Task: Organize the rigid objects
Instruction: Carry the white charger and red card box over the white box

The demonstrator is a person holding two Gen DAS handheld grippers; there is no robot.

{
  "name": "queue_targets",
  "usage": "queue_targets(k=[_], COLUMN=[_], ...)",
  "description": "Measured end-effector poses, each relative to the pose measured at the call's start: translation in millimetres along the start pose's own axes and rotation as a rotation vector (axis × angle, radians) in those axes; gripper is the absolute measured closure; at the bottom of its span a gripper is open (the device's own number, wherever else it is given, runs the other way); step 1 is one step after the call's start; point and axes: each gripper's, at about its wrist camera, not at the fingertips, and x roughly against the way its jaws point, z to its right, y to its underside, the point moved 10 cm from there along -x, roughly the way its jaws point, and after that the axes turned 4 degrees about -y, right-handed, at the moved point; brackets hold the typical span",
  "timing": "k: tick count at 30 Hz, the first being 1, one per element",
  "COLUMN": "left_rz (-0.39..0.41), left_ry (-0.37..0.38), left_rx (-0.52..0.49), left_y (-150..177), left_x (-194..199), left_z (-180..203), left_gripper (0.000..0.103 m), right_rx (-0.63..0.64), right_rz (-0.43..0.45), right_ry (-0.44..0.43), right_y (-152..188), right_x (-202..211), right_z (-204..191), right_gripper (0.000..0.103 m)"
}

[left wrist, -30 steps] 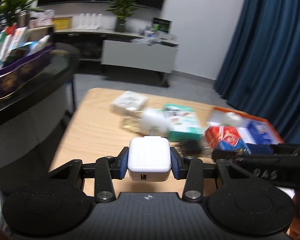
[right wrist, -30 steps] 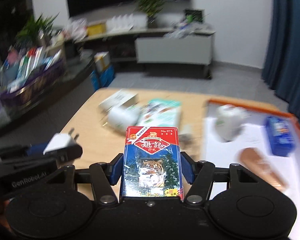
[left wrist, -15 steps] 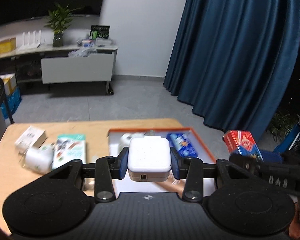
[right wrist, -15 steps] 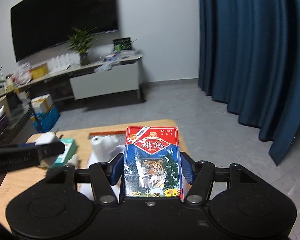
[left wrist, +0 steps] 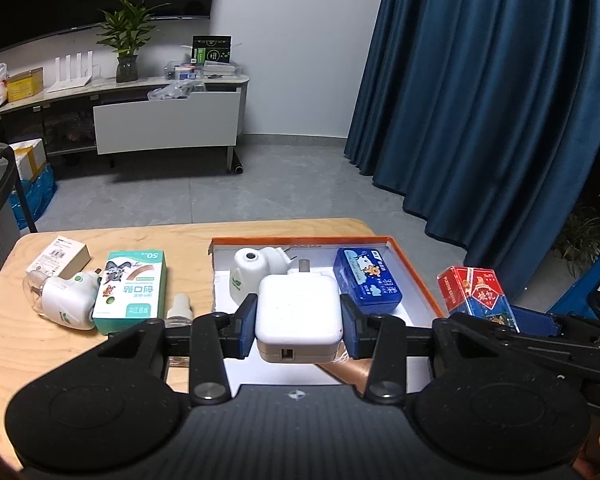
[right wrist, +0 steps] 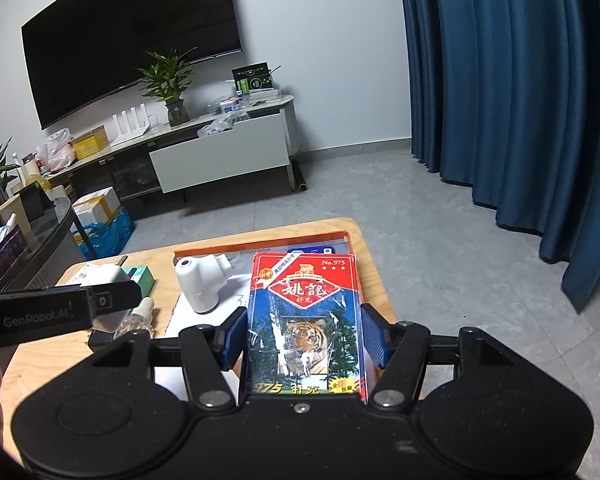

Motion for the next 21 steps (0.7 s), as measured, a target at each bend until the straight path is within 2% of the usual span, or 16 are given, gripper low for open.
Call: queue_targets(k=[21], left_rz=[0.023], left_ry=[0.002], left_rx=[0.029], left_y=[-1.3], left_x=[7.1], left_z=[1.9], left_gripper=[0.061], right_rx=[0.053], right_rz=[-0.002], right_ry=[0.014], right_y=[-3.8], right_x=[-0.8], right_z=[-3.5], right_gripper=[0.032])
